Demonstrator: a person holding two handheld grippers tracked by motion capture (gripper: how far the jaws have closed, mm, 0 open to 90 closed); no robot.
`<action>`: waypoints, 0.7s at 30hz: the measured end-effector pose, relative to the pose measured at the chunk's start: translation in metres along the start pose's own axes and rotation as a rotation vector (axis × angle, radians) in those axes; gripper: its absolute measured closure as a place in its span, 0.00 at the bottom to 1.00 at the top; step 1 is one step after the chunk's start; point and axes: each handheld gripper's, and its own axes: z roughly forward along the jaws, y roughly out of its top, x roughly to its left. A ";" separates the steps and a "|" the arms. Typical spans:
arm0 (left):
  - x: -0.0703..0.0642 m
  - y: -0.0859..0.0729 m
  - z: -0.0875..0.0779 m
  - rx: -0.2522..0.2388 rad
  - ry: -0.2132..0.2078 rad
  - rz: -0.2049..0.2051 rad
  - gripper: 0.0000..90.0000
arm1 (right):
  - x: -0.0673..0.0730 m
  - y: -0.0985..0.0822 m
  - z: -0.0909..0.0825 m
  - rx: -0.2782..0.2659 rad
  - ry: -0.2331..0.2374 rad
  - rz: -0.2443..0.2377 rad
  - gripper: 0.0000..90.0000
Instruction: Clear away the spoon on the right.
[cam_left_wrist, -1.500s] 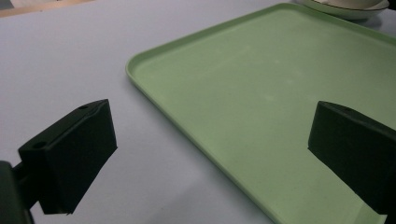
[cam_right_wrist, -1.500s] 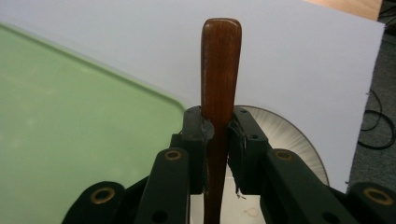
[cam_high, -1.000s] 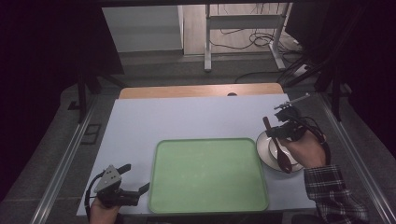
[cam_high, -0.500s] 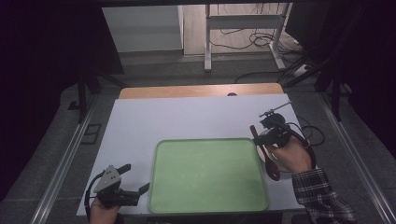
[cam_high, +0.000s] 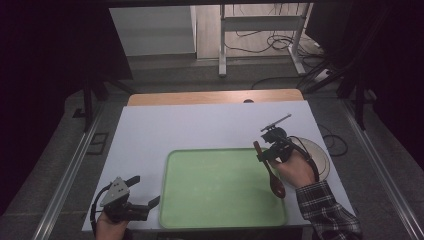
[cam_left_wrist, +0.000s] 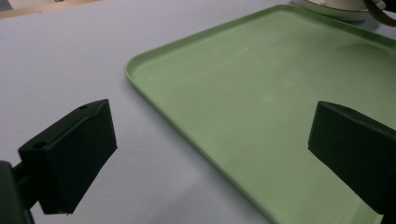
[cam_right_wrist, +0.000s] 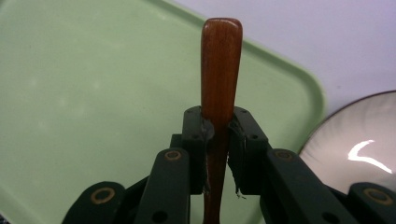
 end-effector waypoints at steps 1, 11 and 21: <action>0.000 0.000 0.000 0.000 0.000 0.001 0.01 | 0.001 0.000 0.003 0.004 0.003 -0.001 0.86; 0.000 0.000 0.000 0.001 -0.001 -0.002 0.01 | 0.000 -0.004 0.032 0.024 -0.008 0.014 0.86; 0.000 0.000 0.000 0.003 -0.002 -0.002 0.01 | -0.007 -0.016 0.054 0.025 -0.013 0.034 0.85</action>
